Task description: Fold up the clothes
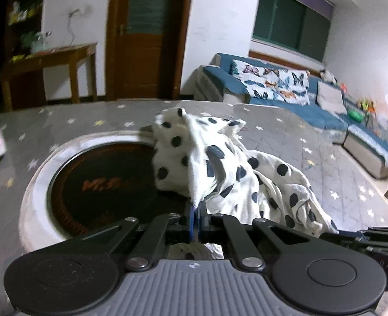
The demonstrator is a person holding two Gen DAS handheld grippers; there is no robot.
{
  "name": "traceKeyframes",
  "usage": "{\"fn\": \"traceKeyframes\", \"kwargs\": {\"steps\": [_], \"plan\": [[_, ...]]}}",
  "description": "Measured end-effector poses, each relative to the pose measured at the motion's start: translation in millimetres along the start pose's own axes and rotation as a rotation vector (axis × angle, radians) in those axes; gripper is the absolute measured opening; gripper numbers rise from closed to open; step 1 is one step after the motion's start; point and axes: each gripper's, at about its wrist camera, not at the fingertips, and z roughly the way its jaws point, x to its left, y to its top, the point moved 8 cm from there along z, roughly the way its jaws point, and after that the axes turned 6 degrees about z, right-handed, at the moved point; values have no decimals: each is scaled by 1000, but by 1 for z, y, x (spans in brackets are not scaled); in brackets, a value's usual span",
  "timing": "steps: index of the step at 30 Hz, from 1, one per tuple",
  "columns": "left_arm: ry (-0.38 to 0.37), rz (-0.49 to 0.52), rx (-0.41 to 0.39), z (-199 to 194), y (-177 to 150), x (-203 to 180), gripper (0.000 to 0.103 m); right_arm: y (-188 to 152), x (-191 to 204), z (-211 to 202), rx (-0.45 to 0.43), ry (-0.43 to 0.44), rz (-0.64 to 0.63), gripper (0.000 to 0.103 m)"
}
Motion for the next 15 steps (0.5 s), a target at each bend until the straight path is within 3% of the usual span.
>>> {"fn": "traceKeyframes", "kwargs": {"steps": [9,15], "plan": [[-46,-128,52,-60,-44,28,2,-10,22,-47,54,111,-73,5],[-91,-105,93,-89,-77,21,2,-42,37,-76,145,149,-129,5]]}}
